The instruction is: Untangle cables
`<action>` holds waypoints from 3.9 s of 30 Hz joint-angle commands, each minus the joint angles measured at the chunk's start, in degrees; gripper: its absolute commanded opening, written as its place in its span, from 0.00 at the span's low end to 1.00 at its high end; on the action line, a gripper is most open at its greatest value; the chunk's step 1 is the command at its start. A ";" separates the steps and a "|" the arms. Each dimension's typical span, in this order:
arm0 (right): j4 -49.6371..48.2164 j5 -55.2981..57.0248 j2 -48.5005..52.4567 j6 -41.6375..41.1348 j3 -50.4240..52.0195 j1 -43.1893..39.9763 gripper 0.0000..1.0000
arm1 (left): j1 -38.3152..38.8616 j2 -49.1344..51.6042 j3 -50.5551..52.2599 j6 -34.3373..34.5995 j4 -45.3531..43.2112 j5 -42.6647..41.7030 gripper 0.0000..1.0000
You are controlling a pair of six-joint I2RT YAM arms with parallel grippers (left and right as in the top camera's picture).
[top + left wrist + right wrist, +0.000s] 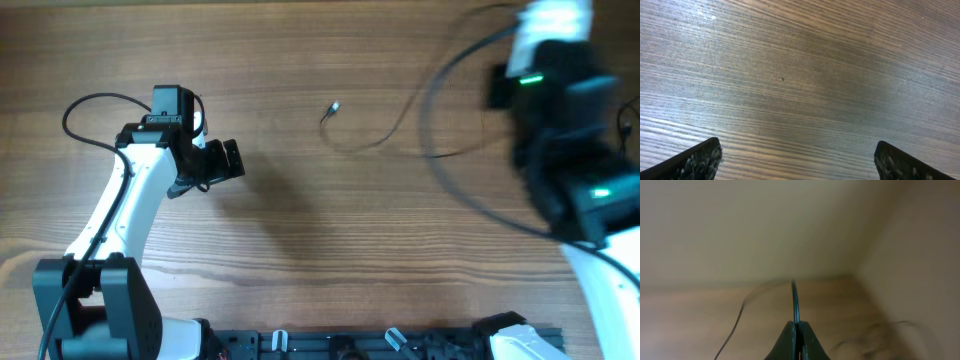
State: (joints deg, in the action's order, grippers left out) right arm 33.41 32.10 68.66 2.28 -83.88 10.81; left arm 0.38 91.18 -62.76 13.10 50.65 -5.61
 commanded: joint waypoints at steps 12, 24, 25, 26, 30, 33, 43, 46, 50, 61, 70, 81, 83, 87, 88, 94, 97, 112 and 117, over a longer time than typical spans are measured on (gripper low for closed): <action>-14.95 -16.28 4.66 -14.47 -0.66 -43.87 0.04 | 0.15 -1.29 -0.46 -0.92 0.09 0.55 1.00; -15.80 -65.90 27.32 -36.33 -0.66 -65.33 0.04 | 0.15 -1.29 -0.46 -0.92 1.97 0.55 1.00; -14.36 -69.88 29.77 -38.91 -0.66 -68.15 0.04 | 0.15 -1.29 -0.46 -0.92 1.99 0.55 1.00; -12.81 -72.46 31.80 -40.89 -0.66 -70.29 0.04 | 0.15 -1.29 -0.46 -0.90 1.97 0.55 1.00; -1.90 -80.59 40.02 -39.78 -0.66 -75.08 1.00 | 0.15 -1.29 -0.46 -0.87 1.99 0.50 1.00; 11.58 -76.04 43.54 -35.23 -0.63 -73.48 1.00 | 0.15 -1.29 -0.46 -0.70 1.99 -0.46 1.00; 34.01 -36.26 43.74 -58.45 -0.59 -65.20 0.98 | 0.15 -1.29 -0.46 -0.72 3.02 -0.96 1.00; 34.07 -35.12 43.63 -62.86 -0.59 -66.62 0.92 | 0.15 -1.29 -0.46 -0.72 3.02 -0.94 1.00; 29.94 -43.41 43.63 -60.85 -0.59 -68.78 0.93 | 0.15 -1.29 -0.46 -0.72 2.78 -0.94 1.00; 34.34 -66.07 41.07 -61.59 -0.66 -82.01 0.81 | 0.15 -1.29 -0.46 -0.74 2.51 -0.94 1.00; 37.42 -55.95 25.20 -60.11 -0.66 -87.69 0.87 | 0.15 -1.29 -0.46 -0.96 2.58 -0.94 1.00; 22.12 -59.87 2.32 -44.94 -0.66 -67.93 0.99 | 0.15 -1.29 -0.46 -0.96 2.32 -0.94 1.00; 20.33 -58.64 2.99 -37.77 -0.66 -60.74 0.95 | 0.15 -1.29 -0.46 -0.94 2.29 -0.94 1.00; 20.92 -56.61 9.03 -22.58 -0.63 -48.11 0.45 | 0.15 -1.29 -0.46 -0.94 2.32 -0.94 1.00; 21.77 -54.40 11.47 -21.05 -0.63 -45.97 0.33 | 0.15 -1.29 -0.46 -0.94 2.32 -0.94 1.00; 21.79 -49.68 30.08 -20.33 -0.63 -41.57 0.04 | 0.15 -1.29 -0.46 -0.94 2.36 -0.94 1.00; 15.98 -49.68 37.13 -20.39 -0.66 -41.51 0.05 | 0.15 -1.29 -0.46 -0.94 2.36 -0.96 1.00; -4.39 -40.13 47.82 -12.83 -0.63 -41.40 0.05 | 0.15 -1.29 -0.46 -0.90 2.60 -1.66 1.00; -10.93 -39.36 48.89 -12.74 -0.63 -41.13 0.05 | 0.15 -1.29 -0.46 -0.90 2.36 -1.64 1.00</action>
State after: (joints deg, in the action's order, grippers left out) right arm 24.51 -9.23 116.03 -12.05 -84.20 -30.79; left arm 0.38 91.18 -62.76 13.10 53.17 -6.48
